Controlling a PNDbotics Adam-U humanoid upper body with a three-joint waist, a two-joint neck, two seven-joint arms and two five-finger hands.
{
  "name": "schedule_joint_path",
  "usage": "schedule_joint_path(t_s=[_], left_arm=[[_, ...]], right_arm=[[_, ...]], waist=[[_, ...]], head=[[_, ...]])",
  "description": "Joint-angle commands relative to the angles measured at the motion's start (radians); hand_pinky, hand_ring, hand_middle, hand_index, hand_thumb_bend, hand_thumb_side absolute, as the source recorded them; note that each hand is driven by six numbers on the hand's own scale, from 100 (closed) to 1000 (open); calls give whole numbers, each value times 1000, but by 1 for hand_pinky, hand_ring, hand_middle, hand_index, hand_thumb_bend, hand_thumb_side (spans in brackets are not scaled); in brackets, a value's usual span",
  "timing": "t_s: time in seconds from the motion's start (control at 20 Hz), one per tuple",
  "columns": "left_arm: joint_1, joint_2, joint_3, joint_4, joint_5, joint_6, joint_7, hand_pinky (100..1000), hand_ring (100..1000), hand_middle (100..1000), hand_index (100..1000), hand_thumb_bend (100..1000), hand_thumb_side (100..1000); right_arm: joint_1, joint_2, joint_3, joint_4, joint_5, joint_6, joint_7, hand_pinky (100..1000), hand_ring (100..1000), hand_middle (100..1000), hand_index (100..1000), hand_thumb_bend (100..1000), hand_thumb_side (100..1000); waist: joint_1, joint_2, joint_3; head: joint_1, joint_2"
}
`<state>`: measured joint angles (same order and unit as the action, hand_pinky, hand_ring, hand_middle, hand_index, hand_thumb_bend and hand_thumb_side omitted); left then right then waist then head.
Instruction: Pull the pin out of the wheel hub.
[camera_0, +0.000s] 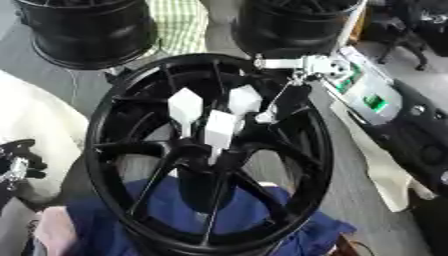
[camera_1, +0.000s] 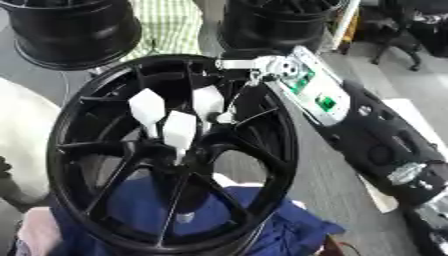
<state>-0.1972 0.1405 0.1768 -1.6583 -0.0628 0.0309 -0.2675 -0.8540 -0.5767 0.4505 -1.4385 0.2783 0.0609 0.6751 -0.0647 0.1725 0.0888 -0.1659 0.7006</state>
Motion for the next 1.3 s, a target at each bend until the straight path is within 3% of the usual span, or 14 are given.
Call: schedule_joint_path(t_s=[0.05,0.2,0.4,0.95,1.3], left_arm=[[-13,4,0,-16,-6,-1,-3,576,575,514,747,100,485],[-13,4,0,-15,-6,0,-4,575,575,514,747,100,485],[-13,3,0,-15,-6,0,-5,575,576,514,747,100,485],[-11,5,-1,-12,-11,0,-10,575,577,514,750,100,487],[-3,13,4,-13,-15,4,-10,575,578,515,751,100,490]], right_arm=[[-22,-18,-11,-12,1,5,-10,596,642,513,609,119,100],[-24,-21,-15,-22,-4,7,-37,554,595,427,515,100,100],[-28,-26,-21,-38,-16,11,-77,522,557,366,455,100,100],[-61,-75,-56,-105,-70,37,-110,500,541,349,438,100,100],[-57,-193,-121,-213,-141,67,-129,497,538,349,438,100,100]], waist=[[3,-12,1],[3,-13,1],[3,-14,1],[0,-20,-2],[-9,-27,-23]], head=[[-2,-3],[-1,-1],[-2,-1],[-3,1],[8,0]])
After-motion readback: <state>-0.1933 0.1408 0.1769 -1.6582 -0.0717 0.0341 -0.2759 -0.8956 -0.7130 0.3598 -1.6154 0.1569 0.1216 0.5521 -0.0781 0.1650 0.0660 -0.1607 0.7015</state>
